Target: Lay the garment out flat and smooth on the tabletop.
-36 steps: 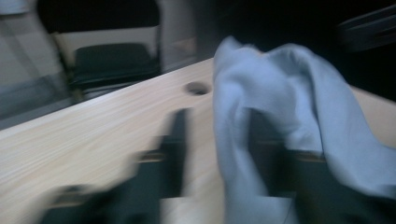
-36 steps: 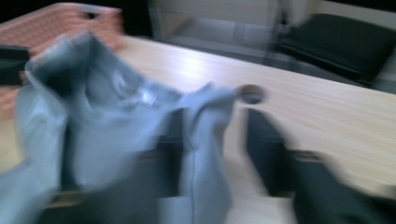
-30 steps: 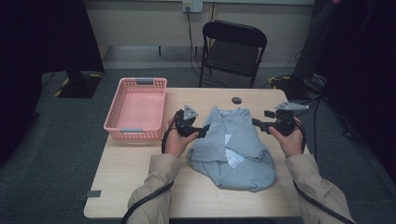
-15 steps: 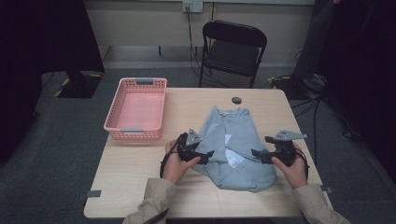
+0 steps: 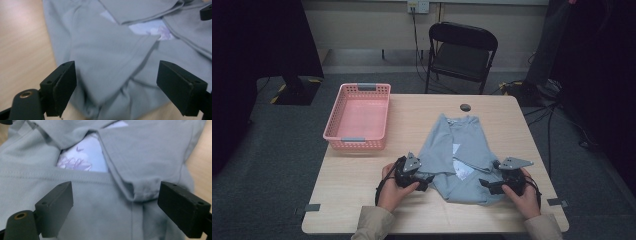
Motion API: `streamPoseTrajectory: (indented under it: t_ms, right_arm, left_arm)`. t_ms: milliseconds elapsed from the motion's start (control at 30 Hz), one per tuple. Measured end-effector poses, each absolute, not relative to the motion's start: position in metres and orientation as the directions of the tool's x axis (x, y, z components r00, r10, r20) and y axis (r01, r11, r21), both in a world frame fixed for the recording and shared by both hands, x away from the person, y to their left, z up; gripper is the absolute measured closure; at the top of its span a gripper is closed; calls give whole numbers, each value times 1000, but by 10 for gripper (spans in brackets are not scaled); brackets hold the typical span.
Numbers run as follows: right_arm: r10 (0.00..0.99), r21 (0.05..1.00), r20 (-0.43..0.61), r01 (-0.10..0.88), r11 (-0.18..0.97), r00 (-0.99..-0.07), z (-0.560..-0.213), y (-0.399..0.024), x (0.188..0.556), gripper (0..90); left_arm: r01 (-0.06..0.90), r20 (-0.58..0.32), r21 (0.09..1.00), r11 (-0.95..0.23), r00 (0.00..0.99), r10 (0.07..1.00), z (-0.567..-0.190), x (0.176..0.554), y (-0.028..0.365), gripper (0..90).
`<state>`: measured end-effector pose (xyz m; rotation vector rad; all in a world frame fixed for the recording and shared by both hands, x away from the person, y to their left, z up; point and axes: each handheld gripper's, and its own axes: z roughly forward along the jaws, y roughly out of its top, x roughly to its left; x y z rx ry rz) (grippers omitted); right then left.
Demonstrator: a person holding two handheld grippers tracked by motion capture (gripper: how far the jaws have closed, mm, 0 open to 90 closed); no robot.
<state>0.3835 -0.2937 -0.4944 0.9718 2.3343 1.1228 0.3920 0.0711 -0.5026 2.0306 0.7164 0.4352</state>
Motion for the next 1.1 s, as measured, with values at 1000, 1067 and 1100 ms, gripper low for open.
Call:
streamPoseTrajectory:
  t_ms: [1000, 1067, 1100]
  right_arm:
    - [719, 747, 0, 478, 462, -695, -506, -297, 384, 105]
    - [718, 748, 3, 478, 460, -696, -506, -297, 384, 106]
    - [716, 749, 2, 476, 462, -698, -506, -297, 384, 106]
  left_arm:
    - [360, 12, 820, -444, 766, 642, -516, 387, 82, 147]
    - [360, 12, 821, -444, 766, 643, -516, 387, 82, 147]
    - [360, 12, 821, -444, 766, 642, -516, 387, 82, 147]
